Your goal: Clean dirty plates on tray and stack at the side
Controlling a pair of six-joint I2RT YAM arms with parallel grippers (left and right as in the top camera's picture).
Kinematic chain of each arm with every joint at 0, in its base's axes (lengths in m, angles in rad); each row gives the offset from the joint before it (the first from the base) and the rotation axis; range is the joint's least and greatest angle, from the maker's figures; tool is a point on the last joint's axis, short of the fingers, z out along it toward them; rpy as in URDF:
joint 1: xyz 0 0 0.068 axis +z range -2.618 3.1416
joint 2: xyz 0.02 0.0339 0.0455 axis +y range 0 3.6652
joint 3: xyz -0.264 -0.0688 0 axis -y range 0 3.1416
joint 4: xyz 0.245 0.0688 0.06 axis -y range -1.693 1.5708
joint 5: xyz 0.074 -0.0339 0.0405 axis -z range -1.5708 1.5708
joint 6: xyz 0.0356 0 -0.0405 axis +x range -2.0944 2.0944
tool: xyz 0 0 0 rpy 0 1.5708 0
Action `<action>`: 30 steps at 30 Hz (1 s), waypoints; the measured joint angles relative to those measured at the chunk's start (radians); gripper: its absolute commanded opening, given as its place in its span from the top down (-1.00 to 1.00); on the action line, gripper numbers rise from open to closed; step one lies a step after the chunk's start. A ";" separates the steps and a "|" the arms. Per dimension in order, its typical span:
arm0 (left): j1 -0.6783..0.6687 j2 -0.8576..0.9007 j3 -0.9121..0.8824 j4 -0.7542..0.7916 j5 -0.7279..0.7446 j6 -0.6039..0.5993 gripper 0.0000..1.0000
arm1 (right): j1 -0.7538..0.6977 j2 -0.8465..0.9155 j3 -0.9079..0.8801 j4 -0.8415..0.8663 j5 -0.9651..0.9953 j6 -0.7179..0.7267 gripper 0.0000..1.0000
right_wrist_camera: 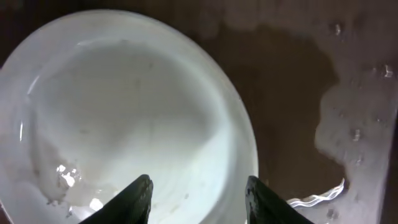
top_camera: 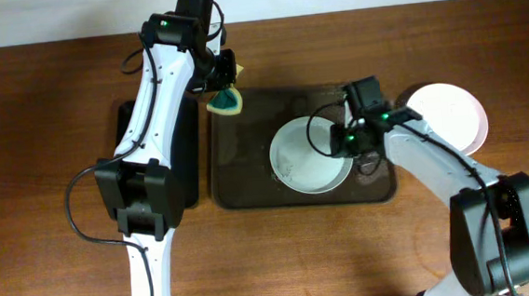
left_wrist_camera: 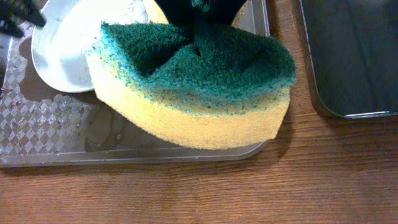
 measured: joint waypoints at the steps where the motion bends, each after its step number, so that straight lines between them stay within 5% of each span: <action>1: 0.000 0.000 0.000 0.002 0.000 0.000 1.00 | -0.034 0.019 0.000 0.023 -0.031 -0.063 0.15; 3: 0.000 0.000 0.000 0.001 0.000 0.000 1.00 | -0.074 0.077 0.000 0.069 -0.068 -0.158 0.50; 4: 0.000 0.000 0.000 0.002 0.000 0.000 1.00 | -0.083 0.100 0.000 0.080 -0.081 -0.188 0.89; 5: 0.000 0.000 0.000 0.002 0.000 0.000 1.00 | -0.085 0.131 0.000 0.097 -0.104 -0.215 0.92; 10: -0.040 0.000 -0.013 0.012 -0.007 0.000 1.00 | -0.091 0.136 0.006 0.083 -0.132 -0.072 0.92; 15: -0.156 0.001 -0.225 0.175 -0.024 0.000 1.00 | -0.116 0.136 0.021 -0.021 -0.159 0.177 0.92; 22: -0.246 0.001 -0.396 0.430 -0.037 -0.005 1.00 | -0.117 0.136 0.022 -0.028 -0.167 0.218 0.92; 30: -0.352 -0.023 -0.538 0.484 -0.118 -0.127 1.00 | -0.117 0.136 0.021 -0.031 -0.171 0.217 0.92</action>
